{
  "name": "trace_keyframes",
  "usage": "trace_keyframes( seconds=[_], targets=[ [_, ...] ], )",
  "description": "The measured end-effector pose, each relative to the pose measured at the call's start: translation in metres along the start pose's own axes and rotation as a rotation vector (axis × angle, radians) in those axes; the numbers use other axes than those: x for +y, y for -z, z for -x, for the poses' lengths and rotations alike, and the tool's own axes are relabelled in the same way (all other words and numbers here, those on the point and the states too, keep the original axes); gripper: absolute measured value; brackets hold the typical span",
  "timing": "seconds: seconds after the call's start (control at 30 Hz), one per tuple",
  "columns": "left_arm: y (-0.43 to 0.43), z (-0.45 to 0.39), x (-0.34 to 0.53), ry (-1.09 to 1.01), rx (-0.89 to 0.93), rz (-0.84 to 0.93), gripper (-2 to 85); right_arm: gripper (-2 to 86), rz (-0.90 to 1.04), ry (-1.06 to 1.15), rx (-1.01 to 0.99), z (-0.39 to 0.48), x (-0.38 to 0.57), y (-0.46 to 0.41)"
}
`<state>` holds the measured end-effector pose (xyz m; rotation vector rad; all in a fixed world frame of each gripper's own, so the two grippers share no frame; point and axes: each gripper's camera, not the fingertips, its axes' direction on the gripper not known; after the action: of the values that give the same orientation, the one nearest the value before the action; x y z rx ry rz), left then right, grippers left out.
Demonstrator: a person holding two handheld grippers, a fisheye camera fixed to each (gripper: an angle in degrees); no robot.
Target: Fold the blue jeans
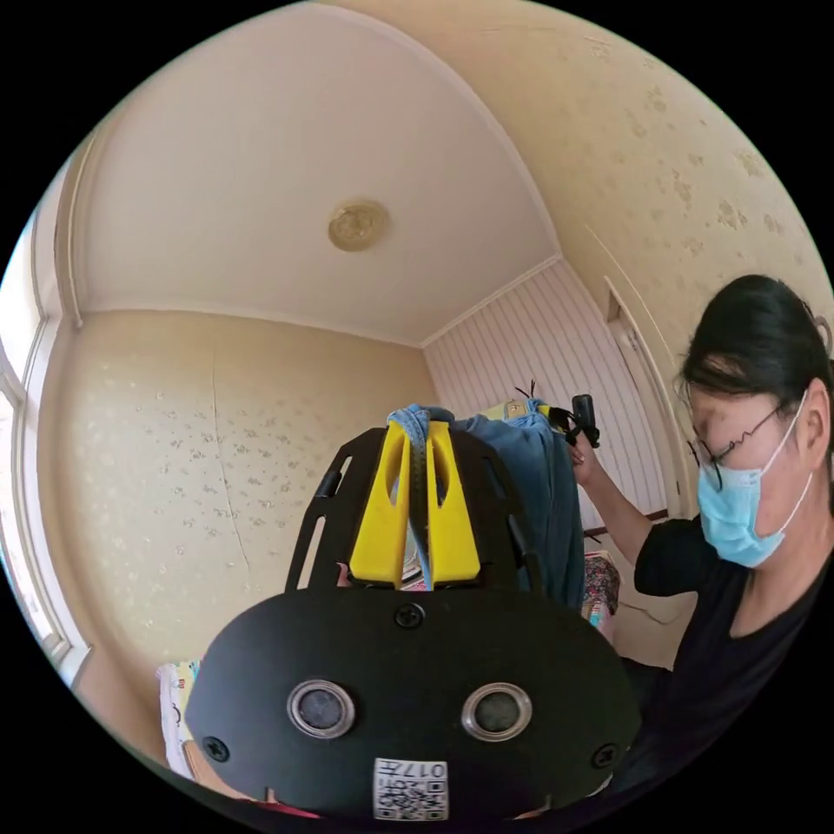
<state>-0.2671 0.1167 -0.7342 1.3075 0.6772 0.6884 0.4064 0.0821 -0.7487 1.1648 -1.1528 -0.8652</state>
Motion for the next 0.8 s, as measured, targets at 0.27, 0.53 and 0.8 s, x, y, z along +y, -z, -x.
trace_keyframes(
  seconds=[0.27,0.53,0.8],
  targets=[
    [0.006,0.021,-0.029,0.07,0.031,-0.092,1.0,0.4,-0.101,-0.195,-0.265,-0.059,-0.022,-0.024],
    [-0.038,0.06,0.025,0.169,0.041,0.068,1.3,0.3,0.064,-0.243,-0.135,-0.105,0.02,-0.065],
    [-0.187,0.129,0.108,0.154,-0.18,0.478,2.1,0.6,0.524,-0.345,0.385,-0.234,0.092,-0.182]
  ],
)
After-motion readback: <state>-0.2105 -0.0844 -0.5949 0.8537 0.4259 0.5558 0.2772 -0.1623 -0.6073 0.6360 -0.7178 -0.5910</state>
